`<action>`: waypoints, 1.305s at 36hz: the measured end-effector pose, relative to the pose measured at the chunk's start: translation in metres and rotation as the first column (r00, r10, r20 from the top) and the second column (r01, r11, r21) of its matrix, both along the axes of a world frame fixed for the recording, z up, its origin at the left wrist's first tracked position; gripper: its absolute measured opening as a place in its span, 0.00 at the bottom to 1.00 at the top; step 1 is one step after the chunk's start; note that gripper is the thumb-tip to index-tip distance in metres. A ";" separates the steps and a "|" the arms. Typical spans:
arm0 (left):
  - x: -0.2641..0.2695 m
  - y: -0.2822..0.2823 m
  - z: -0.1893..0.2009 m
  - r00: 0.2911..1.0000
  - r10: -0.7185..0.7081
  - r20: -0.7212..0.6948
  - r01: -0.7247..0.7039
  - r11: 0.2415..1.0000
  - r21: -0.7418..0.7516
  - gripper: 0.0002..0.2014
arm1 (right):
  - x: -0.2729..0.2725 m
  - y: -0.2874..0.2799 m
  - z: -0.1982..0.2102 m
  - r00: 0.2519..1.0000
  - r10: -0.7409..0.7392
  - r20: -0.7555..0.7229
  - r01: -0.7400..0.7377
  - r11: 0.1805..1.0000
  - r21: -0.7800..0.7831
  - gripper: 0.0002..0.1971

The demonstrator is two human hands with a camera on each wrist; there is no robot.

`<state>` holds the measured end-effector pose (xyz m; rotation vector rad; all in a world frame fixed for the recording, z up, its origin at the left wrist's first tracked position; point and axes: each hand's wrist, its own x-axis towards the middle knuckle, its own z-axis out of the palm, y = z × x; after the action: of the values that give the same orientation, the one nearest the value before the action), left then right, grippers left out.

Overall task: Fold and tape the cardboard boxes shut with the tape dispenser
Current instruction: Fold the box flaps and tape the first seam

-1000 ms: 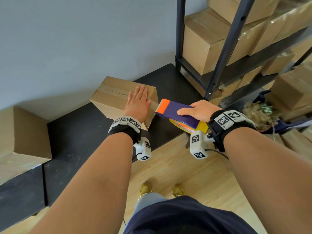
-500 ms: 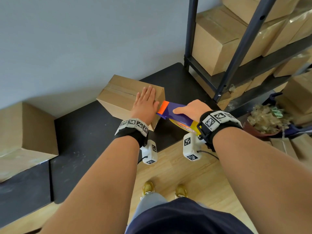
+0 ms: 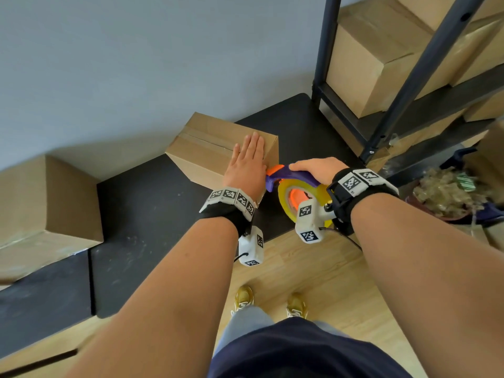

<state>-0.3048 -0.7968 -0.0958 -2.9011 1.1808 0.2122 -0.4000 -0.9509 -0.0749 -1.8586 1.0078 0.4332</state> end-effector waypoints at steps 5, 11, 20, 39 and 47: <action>-0.001 -0.009 0.002 0.996 0.054 -0.070 -0.056 0.998 -0.029 0.34 | 0.000 -0.001 0.003 0.999 -0.034 -0.030 0.034 0.999 -0.007 0.31; -0.012 -0.015 -0.009 0.993 0.114 0.034 -0.110 0.988 -0.111 0.30 | -0.003 -0.008 0.011 0.991 0.078 -0.109 -0.082 0.996 -0.038 0.14; -0.017 -0.022 -0.014 0.984 0.166 0.061 -0.159 0.982 -0.106 0.33 | -0.023 -0.012 -0.004 0.987 -0.057 -0.150 0.046 0.996 -0.076 0.21; 0.007 0.004 0.025 0.882 0.326 -0.340 -0.452 0.788 -0.418 0.30 | -0.016 0.000 0.030 0.994 -0.086 0.072 0.097 0.980 -0.175 0.25; 0.013 0.057 0.031 0.975 0.168 -0.146 -0.170 0.985 -0.003 0.42 | -0.014 0.015 0.044 0.980 -0.137 0.142 0.163 0.968 -0.190 0.33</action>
<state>-0.2921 -0.7394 -0.0646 -3.0462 0.9527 0.4247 -0.4135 -0.9361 -0.0313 -1.9441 1.1295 0.1225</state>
